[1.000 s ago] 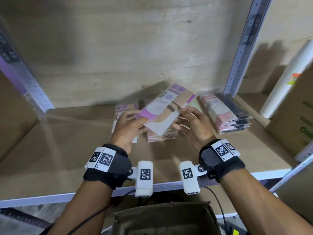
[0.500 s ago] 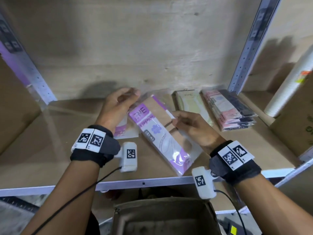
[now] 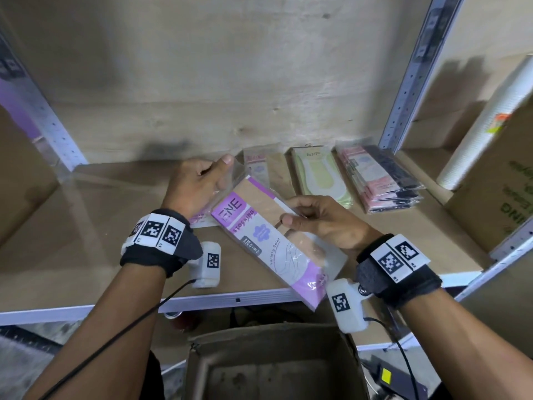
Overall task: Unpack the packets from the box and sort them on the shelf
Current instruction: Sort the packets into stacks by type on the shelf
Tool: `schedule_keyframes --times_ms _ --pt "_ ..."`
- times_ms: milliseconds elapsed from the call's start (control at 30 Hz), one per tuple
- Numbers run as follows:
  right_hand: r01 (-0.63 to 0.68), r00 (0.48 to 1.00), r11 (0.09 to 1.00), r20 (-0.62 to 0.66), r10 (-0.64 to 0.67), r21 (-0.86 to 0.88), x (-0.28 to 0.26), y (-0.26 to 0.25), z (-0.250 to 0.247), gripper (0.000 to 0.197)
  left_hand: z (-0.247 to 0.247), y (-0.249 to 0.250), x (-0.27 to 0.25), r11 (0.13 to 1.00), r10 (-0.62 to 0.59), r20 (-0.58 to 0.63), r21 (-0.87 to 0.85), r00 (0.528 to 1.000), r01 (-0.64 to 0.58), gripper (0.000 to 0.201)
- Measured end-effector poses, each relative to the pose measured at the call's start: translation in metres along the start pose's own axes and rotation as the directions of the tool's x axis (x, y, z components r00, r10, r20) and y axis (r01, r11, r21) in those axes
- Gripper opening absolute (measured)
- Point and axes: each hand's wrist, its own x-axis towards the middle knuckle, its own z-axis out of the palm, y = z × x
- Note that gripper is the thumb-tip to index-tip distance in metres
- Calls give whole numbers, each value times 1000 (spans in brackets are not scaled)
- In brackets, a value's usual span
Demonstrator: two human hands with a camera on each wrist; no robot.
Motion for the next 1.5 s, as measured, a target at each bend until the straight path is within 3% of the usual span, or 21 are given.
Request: schedule_keyframes --times_ms 133,200,300,367,467,533,667,800,900,1000,1100,1167,1267,1433,1500 --pt "23 1000 999 11 -22 -42 -4 -5 -6 21 -1 -2 -1 970 -169 113 -158 979 185 58" --pt "16 1000 998 -5 -16 -58 -4 -6 -7 22 -2 1 -3 888 -241 248 -335 938 316 47" --pt "-3 1000 998 -17 2 -64 -3 -5 -7 20 -1 5 -6 752 -206 428 -506 880 422 32" --pt "-14 1000 999 -22 13 -47 -4 -4 -7 20 3 6 -8 788 -254 354 -464 900 405 34" --pt "-34 998 999 -47 33 -12 -6 -4 -10 22 3 1 -5 910 -338 59 -234 939 342 55" --pt "-32 997 999 -75 35 31 -6 -5 -12 23 -1 0 -3 876 -405 29 -272 914 397 64" --pt "11 978 974 -207 37 225 -3 -9 -9 13 8 9 -14 824 -395 335 -283 856 491 92" --pt "78 930 924 -362 68 375 4 -12 -5 13 25 21 -39 882 -249 612 -177 751 437 50" --pt "100 903 911 -420 86 401 4 -14 -1 9 28 28 -47 900 -191 708 -150 680 409 41" --pt "57 913 928 -395 101 369 3 -17 0 22 23 30 -46 920 -160 685 -156 711 358 41" --pt "-112 967 975 -205 151 194 -1 -19 -1 37 17 29 -45 916 -173 627 -182 760 358 43" --pt "-183 974 981 -126 189 57 -5 -20 0 50 17 28 -45 918 -196 601 -166 775 361 42" --pt "-217 968 976 -127 216 6 -6 -20 2 58 18 24 -46 928 -230 577 -112 784 354 37" --pt "-192 967 981 -166 192 18 -1 -18 8 52 6 19 -45 897 -280 614 -105 738 428 34" --pt "-174 969 985 -178 173 8 5 -21 13 44 0 17 -41 898 -294 562 -114 773 424 32"
